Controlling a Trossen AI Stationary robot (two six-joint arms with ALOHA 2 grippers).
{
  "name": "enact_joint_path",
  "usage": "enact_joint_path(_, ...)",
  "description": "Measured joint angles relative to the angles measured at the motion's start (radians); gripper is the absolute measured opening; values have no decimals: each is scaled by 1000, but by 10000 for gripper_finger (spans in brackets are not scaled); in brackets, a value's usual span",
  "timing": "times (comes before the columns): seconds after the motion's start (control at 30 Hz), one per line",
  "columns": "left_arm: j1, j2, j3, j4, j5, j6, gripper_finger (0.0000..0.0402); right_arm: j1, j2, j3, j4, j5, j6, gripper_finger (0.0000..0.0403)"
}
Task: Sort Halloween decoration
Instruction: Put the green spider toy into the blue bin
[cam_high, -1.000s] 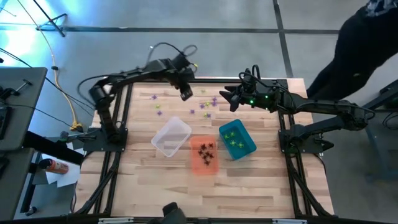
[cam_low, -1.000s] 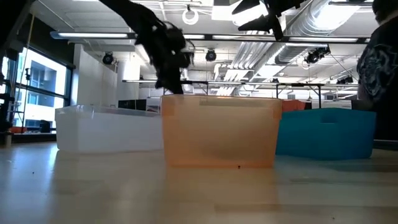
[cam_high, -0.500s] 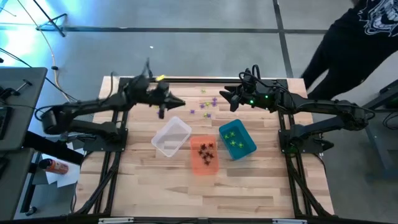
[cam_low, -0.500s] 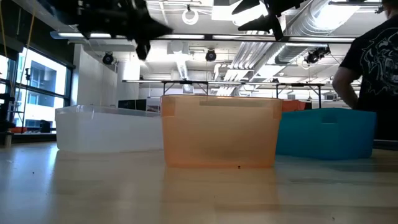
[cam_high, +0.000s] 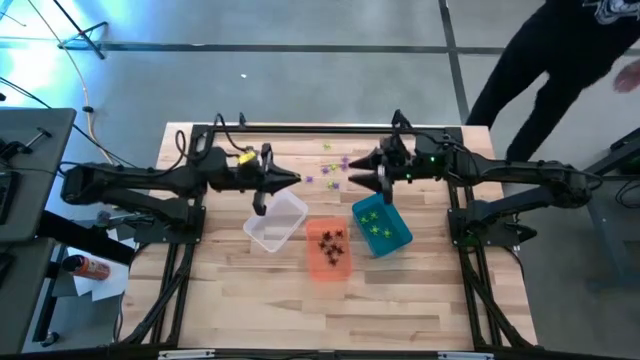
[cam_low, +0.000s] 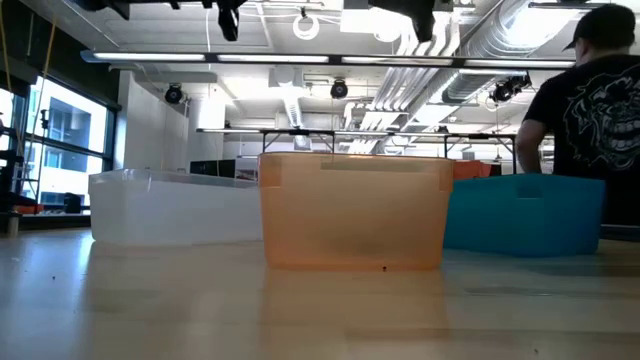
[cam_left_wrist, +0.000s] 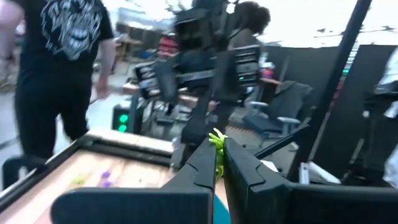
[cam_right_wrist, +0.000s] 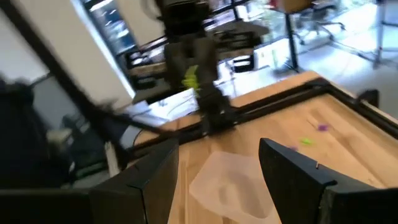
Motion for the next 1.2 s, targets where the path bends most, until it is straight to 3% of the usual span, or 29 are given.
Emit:
enact_joint_path(0.2,-68,24,1,-29,-117,-50,0,14,0,0,3,-7,-89,220)
enact_joint_path(0.4,-97,53,1,-26,-121,-58,0,11,0,0,10,-5,-48,220)
enact_joint_path(0.53,-102,132,76,-132,-113,-117,0,11,-1,0,151,-5,45,220)
enact_joint_path(0.77,-92,490,424,-332,15,44,0,-12,-49,0,305,10,77,220)
enact_joint_path(0.97,-92,832,720,-491,16,190,0,-28,-114,0,303,15,86,220)
enact_joint_path(1.2,-73,1111,924,-552,15,210,0,-28,-133,0,287,76,59,220)
